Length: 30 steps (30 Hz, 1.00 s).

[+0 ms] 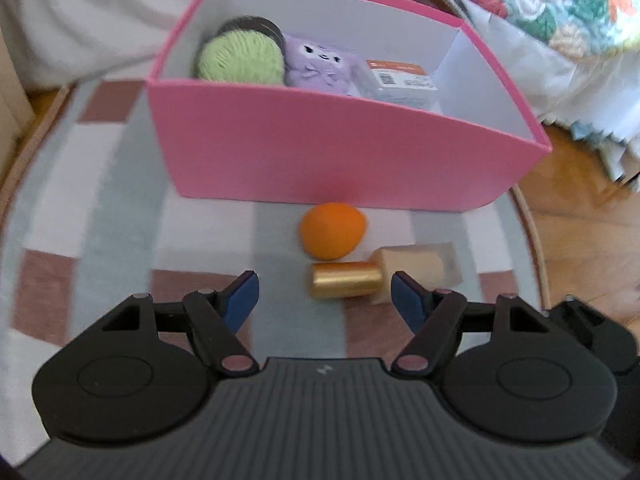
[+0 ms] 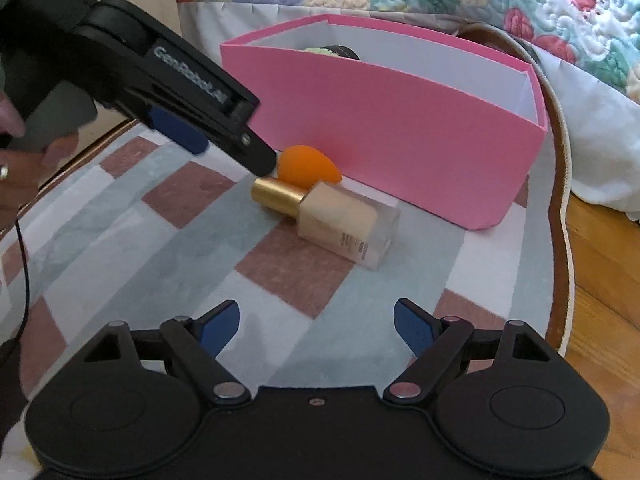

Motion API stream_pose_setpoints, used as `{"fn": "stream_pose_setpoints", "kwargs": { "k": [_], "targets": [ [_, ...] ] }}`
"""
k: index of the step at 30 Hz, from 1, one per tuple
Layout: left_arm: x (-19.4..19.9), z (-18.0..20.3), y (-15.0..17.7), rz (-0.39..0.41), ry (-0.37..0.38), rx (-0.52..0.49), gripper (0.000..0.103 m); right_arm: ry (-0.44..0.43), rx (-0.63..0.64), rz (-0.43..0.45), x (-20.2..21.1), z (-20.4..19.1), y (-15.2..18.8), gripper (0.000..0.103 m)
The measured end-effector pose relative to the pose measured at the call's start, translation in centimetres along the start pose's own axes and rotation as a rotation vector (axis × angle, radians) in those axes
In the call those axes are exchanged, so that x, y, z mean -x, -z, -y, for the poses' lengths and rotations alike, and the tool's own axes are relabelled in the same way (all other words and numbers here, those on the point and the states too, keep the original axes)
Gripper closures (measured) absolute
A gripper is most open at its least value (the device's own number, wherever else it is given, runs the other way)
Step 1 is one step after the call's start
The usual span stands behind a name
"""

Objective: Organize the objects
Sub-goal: 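Grasp the gold cap of the foundation bottle with the left gripper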

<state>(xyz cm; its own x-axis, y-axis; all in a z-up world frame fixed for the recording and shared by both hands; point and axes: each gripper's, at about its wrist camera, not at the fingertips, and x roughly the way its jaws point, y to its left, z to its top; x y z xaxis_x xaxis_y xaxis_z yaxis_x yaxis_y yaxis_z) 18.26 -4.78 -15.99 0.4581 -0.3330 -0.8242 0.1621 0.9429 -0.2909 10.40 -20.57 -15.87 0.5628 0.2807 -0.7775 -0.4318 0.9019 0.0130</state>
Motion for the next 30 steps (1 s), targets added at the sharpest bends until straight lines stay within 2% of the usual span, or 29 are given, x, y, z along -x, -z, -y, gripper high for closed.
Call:
{"fn": "stream_pose_setpoints", "kwargs": {
  "k": [2,6,7,9,11,17,19,21,26,30],
  "targets": [
    [-0.9,-0.6,0.3,0.006,0.051,0.044,0.031,-0.012,-0.034,0.004,-0.7,0.5,-0.5,0.015],
    [-1.4,-1.7,0.7,0.055,0.084,0.084,0.032,-0.023,-0.110,0.020,-2.1,1.5,-1.4,0.015],
    [-1.4,-1.9,0.9,0.069,0.097,0.086,0.035,-0.024,-0.120,0.026,-2.5,1.6,-1.6,0.015],
    [-1.5,-2.3,1.1,0.088,0.142,0.085,0.054,-0.022,-0.135,0.037,-3.1,1.6,-1.8,0.015],
    [-1.9,-2.4,1.4,0.085,0.175,0.091,0.058,-0.032,-0.143,0.040,-3.8,1.4,-1.9,0.015],
    [-2.0,-2.1,2.3,0.094,0.189,0.121,0.058,0.047,-0.130,0.061,-5.1,0.3,-2.3,0.015],
    [-2.2,-2.0,2.5,0.088,0.195,0.133,0.058,0.073,-0.128,0.071,-5.2,0.1,-2.2,0.020],
    [-2.1,-1.8,2.7,0.085,0.200,0.139,0.059,0.090,-0.129,0.076,-5.0,0.2,-2.2,0.029],
    [-0.4,0.1,3.1,0.119,0.190,0.049,0.053,0.089,-0.167,0.074,-4.2,0.6,-2.1,0.034],
    [-0.1,0.6,3.7,0.074,0.163,0.042,0.051,0.086,-0.220,0.070,-3.8,-0.1,-1.7,0.034]
  ]
}}
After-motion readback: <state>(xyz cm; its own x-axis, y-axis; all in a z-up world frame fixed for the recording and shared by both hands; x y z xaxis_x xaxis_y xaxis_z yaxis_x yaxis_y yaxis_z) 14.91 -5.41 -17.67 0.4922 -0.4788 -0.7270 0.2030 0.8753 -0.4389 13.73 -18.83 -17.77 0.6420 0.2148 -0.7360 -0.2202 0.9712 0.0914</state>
